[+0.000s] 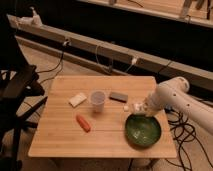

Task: Place the bottle in the ceramic bowl

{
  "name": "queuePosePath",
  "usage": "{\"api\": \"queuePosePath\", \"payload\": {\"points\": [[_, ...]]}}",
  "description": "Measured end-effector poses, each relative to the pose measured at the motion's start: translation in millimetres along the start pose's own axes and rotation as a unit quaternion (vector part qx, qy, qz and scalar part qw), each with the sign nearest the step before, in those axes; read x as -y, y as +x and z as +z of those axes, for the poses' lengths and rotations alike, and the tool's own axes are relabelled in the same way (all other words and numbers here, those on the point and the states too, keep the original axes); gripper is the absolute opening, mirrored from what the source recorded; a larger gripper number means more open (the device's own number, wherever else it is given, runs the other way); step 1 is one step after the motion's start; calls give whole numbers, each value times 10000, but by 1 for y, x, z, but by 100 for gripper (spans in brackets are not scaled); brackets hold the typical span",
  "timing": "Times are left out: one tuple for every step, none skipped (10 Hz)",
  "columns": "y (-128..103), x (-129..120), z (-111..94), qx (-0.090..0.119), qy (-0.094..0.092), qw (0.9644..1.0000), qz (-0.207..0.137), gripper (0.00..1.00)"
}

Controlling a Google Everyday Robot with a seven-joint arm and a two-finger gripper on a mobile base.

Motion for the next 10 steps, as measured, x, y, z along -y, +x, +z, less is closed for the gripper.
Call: {"api": "queuePosePath", "payload": {"points": [[3, -5, -1, 34, -131, 9999, 60, 1], [6, -12, -1, 90, -310, 9994, 128, 9], [6, -15, -1, 116, -395, 9990, 149, 15], [5, -19, -1, 159, -508, 9984, 173, 25], [5, -21, 0, 199, -597, 9978, 192, 33], [6, -26, 1, 246, -733, 9968, 216, 43], [7, -29, 4, 313, -871, 9954, 233, 55], [7, -32, 8, 350, -982, 9942, 250, 65], [7, -34, 10, 360, -1042, 9936, 265, 73], [9, -36, 12, 379, -1095, 9928, 291, 79]]}}
